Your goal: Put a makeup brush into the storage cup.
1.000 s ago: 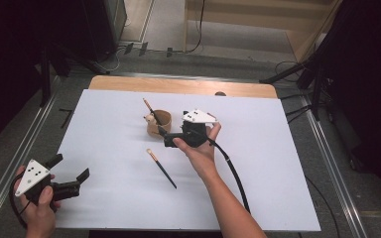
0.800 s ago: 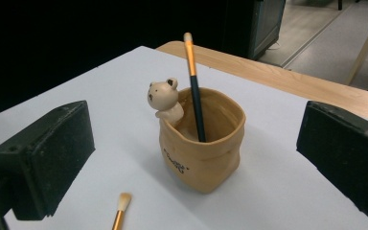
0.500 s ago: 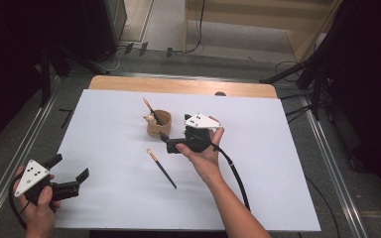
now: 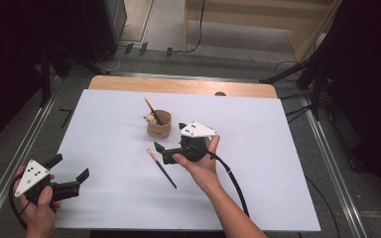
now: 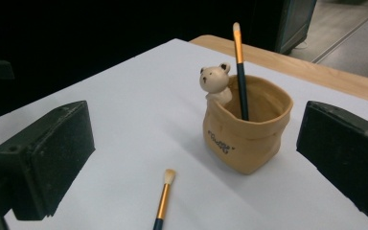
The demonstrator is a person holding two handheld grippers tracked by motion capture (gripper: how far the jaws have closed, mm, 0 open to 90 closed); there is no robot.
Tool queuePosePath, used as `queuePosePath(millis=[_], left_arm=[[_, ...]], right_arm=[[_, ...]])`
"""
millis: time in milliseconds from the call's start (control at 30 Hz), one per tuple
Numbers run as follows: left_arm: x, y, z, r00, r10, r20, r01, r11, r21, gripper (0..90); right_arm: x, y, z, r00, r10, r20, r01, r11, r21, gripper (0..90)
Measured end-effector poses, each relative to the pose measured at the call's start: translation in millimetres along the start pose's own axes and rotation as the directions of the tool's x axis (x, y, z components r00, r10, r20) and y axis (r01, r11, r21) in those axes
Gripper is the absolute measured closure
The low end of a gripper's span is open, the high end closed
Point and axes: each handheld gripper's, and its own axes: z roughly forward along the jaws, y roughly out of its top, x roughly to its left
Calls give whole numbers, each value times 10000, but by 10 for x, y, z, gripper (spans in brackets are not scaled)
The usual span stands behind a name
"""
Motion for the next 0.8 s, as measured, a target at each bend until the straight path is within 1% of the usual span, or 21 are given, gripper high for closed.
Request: queuePosePath(millis=[100,133,367,400,433,633,800], left_arm=[[-9,8,-3,10000,30,-25,-30,10000,-1,0],[-10,7,0,10000,41,9,-41,10000,-17,0],[-20,7,9,10000,85,17,-85,10000,-16,0],[-18,8,9,10000,85,12,-85,10000,-15,0],[-19,8,10,10000,59,14,-59,10000,-27,0],[-27,13,19,9999,116,45,-116,9999,1,0],[-31,13,25,9999,134,45,-135,9999,13,0]], right_arm=[[24,-13,8,10000,45,-4,-45,10000,74,0],[30,-16,9,9999,147,-48,-147,9998,104,0],[63,-28,24,9999,58,-101,-54,9992,406,0],[69,-27,28,9999,95,-63,-91,9986,517,0],[63,-27,32,10000,34,-57,-30,9984,568,0],[53,-43,54,9998,163,-62,-157,9956,926,0],[55,-40,63,9999,106,-26,-102,9921,1250,0]])
